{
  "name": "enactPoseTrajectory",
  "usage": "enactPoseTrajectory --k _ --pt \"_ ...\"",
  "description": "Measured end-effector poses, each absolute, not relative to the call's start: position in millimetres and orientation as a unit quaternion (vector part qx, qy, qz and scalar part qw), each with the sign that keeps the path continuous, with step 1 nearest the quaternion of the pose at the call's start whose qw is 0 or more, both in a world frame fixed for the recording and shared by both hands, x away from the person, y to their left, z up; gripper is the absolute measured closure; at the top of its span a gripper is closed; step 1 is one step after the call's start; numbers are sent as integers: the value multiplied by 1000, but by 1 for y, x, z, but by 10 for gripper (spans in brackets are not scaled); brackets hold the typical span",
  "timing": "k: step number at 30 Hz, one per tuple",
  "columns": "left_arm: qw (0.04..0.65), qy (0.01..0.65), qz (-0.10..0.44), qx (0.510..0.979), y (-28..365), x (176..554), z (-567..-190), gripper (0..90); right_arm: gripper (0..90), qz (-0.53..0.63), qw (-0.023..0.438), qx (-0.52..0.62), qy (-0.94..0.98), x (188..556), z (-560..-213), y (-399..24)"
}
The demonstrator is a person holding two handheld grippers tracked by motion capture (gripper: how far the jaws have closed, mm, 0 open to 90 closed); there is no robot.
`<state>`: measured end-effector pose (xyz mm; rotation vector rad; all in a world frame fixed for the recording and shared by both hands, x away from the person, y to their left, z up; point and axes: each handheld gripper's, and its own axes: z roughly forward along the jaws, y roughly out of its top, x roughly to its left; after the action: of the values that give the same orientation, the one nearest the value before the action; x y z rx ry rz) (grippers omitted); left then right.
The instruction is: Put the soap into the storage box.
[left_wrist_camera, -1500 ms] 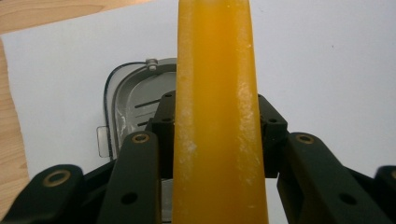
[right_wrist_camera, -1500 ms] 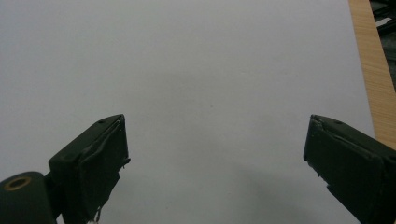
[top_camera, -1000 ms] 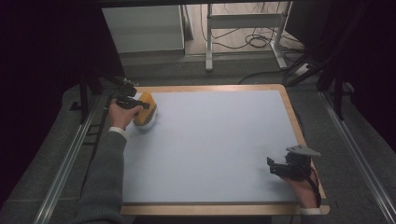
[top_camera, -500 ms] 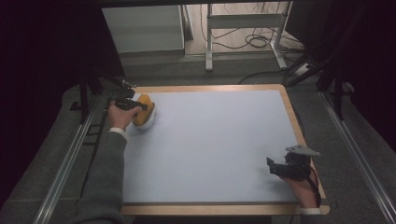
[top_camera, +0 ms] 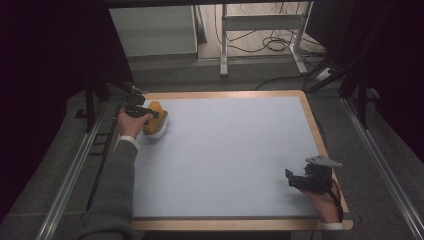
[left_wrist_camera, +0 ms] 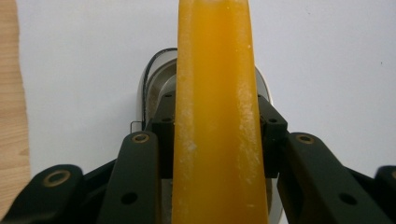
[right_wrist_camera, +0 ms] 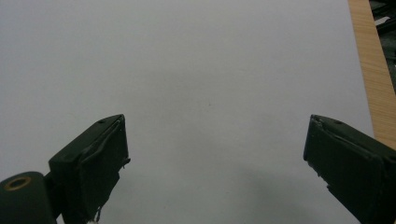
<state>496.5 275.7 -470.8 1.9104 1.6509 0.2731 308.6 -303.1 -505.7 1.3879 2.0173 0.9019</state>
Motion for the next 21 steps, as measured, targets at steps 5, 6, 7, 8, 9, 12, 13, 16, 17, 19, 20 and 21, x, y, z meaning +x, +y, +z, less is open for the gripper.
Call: enactPoseTrajectory --k 5,6,7,8,9,12,13,16,17,19,20,21 --pt "294 620 103 720 273 497 -475 608 66 333 261 513 747 309 -506 -303" --pt "295 620 103 720 273 497 -474 607 66 333 262 513 747 309 -507 -303" --pt "300 619 100 719 274 497 -473 598 66 333 261 513 747 309 -507 -303" --pt "303 619 100 718 274 497 -472 575 66 332 259 513 748 309 -507 -303" --pt "312 620 103 713 275 496 -469 557 66 332 259 513 748 309 -507 -303" --pt "315 619 113 710 278 493 -462 459 66 333 259 511 749 309 -507 -302" --pt "315 622 116 708 280 492 -461 436 66 333 259 511 749 309 -507 -302" --pt "289 625 133 713 284 490 -458 327 66 332 258 512 749 309 -507 -302" --pt "283 623 138 716 285 489 -458 308 66 331 257 513 749 309 -507 -303" --pt "286 620 139 718 289 486 -457 274 66 329 256 515 749 310 -507 -303" --pt "294 619 137 715 290 484 -456 277 66 330 256 515 749 310 -508 -304" --pt "307 620 139 709 291 481 -455 274 66 330 256 515 749 310 -508 -304"
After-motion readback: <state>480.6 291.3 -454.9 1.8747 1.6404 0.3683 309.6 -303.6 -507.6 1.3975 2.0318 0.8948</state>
